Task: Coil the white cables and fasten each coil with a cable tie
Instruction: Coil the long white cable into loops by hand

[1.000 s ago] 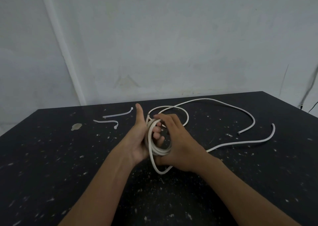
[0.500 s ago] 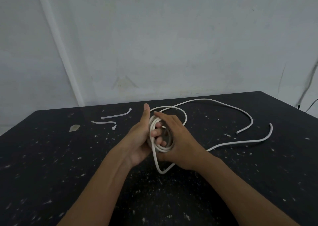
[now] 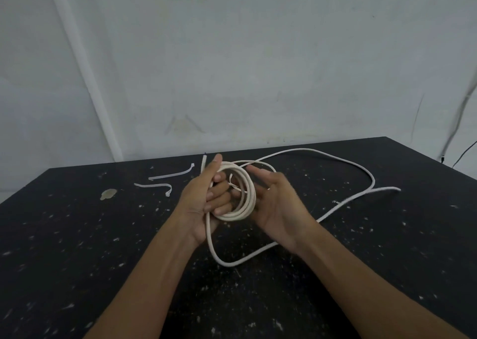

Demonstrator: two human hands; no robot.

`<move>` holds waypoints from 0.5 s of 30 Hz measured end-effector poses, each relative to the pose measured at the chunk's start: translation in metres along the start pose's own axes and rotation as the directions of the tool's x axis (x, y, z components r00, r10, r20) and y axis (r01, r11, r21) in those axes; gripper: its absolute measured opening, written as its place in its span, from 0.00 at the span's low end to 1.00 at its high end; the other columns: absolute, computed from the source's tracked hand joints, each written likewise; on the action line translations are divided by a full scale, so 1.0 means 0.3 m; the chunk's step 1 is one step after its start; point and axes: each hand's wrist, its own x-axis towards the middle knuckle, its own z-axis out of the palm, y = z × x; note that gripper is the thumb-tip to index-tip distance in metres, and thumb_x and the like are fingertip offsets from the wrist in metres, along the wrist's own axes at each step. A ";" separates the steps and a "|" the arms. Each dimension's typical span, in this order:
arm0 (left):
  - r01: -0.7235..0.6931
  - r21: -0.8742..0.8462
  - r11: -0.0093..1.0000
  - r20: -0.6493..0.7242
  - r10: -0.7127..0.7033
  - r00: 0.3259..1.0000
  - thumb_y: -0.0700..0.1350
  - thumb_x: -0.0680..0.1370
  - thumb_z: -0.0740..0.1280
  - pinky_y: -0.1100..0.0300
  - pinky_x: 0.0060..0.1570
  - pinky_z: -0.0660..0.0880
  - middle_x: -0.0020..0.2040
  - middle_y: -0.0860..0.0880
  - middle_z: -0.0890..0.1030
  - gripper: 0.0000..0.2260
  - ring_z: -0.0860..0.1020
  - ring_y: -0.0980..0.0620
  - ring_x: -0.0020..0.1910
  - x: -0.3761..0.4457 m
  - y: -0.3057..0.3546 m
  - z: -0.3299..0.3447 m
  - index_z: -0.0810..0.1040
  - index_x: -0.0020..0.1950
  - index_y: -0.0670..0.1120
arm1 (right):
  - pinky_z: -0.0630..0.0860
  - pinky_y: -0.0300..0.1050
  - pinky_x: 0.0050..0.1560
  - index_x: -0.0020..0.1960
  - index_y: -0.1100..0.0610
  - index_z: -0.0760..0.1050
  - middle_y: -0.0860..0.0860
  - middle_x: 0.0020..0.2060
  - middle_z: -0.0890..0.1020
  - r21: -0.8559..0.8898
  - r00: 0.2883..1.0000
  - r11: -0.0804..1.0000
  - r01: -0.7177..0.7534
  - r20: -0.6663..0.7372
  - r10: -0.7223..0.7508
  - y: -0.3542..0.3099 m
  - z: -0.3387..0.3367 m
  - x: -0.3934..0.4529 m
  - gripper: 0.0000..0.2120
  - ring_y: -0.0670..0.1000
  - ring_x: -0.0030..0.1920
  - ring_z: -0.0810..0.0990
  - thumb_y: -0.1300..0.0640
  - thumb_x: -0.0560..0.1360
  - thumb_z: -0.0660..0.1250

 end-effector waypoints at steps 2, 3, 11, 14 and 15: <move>-0.007 0.043 0.999 -0.027 0.008 1.000 0.57 0.76 0.68 0.67 0.14 0.55 0.18 0.53 0.59 0.20 0.57 0.59 0.13 0.000 -0.003 -0.002 0.69 0.31 0.47 | 0.81 0.52 0.55 0.63 0.60 0.84 0.58 0.51 0.86 -0.018 0.998 0.998 -0.053 -0.020 0.053 -0.005 0.016 -0.003 0.20 0.54 0.49 0.85 0.48 0.81 0.66; -0.011 0.069 0.998 -0.047 0.014 0.999 0.57 0.77 0.68 0.67 0.14 0.56 0.18 0.53 0.59 0.21 0.57 0.59 0.13 0.001 -0.006 -0.004 0.69 0.31 0.47 | 0.81 0.52 0.56 0.62 0.61 0.84 0.59 0.49 0.84 -0.065 0.999 0.997 -0.047 -0.002 0.047 -0.002 0.024 -0.012 0.20 0.54 0.47 0.85 0.47 0.83 0.64; 0.029 -0.015 0.999 -0.101 -0.031 0.994 0.68 0.79 0.61 0.65 0.16 0.59 0.18 0.54 0.60 0.30 0.58 0.58 0.13 0.002 0.014 -0.011 0.71 0.29 0.46 | 0.76 0.43 0.39 0.51 0.58 0.79 0.49 0.31 0.66 0.107 0.996 0.991 0.077 -0.045 -0.072 0.010 0.051 -0.019 0.11 0.46 0.31 0.68 0.55 0.86 0.62; 0.050 -0.032 0.998 -0.074 -0.052 0.996 0.63 0.83 0.58 0.65 0.16 0.60 0.17 0.54 0.60 0.29 0.59 0.58 0.13 -0.002 0.004 -0.008 0.73 0.29 0.45 | 0.70 0.43 0.35 0.61 0.60 0.82 0.49 0.30 0.63 0.042 0.987 0.991 0.129 -0.107 -0.124 0.019 0.062 -0.013 0.13 0.46 0.29 0.64 0.54 0.86 0.63; 0.057 -0.030 0.998 -0.054 -0.058 0.997 0.59 0.84 0.59 0.65 0.16 0.61 0.17 0.53 0.61 0.27 0.59 0.58 0.13 -0.004 0.001 -0.002 0.73 0.29 0.45 | 0.67 0.43 0.34 0.64 0.60 0.82 0.48 0.30 0.62 0.006 0.979 0.988 0.156 -0.134 -0.154 0.020 0.063 -0.012 0.14 0.46 0.29 0.62 0.54 0.86 0.63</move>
